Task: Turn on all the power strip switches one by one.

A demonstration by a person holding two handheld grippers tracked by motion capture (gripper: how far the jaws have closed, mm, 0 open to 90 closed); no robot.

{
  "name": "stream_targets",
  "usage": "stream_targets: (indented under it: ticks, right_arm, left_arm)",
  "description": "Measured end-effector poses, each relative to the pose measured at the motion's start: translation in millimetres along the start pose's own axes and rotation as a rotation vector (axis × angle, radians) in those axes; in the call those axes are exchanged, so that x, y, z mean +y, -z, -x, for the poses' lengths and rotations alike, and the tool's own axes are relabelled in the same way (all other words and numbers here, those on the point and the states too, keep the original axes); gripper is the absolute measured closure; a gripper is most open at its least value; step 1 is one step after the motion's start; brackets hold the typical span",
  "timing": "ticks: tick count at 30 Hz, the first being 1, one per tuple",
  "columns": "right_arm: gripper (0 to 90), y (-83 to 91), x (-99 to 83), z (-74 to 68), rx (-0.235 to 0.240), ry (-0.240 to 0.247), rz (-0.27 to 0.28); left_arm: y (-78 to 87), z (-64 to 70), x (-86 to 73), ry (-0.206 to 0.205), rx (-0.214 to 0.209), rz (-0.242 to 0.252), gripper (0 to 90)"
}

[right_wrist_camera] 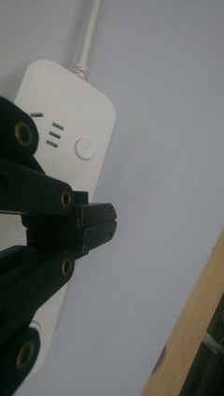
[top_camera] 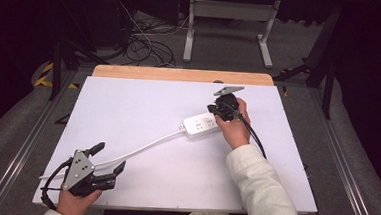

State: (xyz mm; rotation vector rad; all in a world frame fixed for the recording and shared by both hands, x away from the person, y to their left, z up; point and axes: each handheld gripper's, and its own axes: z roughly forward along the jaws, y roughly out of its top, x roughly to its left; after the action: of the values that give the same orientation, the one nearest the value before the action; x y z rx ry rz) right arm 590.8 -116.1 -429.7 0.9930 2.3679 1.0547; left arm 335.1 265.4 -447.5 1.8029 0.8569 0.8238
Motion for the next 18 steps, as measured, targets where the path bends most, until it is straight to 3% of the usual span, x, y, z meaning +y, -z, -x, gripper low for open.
stream_targets:
  ticks: [4,18]
  right_arm:
    - [90.0,-5.9,-1.4,-2.5,0.009,0.007,-0.015]
    - [90.0,-21.1,-9.1,-5.7,-0.001,0.019,-0.051]
  left_arm:
    - [-0.3,-0.6,-0.3,0.012,-0.002,0.002,17.2]
    - [0.0,-0.1,0.0,-0.001,0.001,0.000,17.2]
